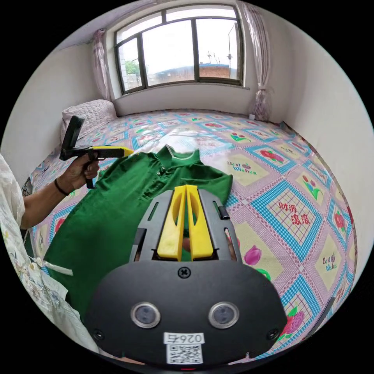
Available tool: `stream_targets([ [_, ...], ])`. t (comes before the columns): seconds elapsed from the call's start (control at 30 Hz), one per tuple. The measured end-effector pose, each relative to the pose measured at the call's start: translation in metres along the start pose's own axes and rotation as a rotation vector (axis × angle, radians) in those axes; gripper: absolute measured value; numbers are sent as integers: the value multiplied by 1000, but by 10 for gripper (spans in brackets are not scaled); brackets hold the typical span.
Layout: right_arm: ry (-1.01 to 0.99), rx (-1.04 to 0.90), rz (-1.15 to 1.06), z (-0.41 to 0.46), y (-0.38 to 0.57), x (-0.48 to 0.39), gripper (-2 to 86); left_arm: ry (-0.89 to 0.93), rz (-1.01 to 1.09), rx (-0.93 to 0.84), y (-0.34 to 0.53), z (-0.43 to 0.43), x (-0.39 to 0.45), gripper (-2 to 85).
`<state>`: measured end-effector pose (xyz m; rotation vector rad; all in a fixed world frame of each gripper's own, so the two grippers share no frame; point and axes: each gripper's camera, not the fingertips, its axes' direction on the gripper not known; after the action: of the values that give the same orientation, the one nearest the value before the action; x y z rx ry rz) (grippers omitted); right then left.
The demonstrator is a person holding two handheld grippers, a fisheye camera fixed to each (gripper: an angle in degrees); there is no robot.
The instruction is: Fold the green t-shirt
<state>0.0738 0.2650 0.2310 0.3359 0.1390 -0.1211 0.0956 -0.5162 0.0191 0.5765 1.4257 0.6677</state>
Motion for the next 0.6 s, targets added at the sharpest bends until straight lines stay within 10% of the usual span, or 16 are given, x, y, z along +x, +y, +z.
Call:
stream_targets([
  [0.2, -136, 20, -136, 37, -67, -72, -9, -336, -408, 104, 112, -136, -62, 42],
  [0.6, -316, -271, -399, 230, -246, -204, -3, -225, -569, -136, 150, -124, -126, 118],
])
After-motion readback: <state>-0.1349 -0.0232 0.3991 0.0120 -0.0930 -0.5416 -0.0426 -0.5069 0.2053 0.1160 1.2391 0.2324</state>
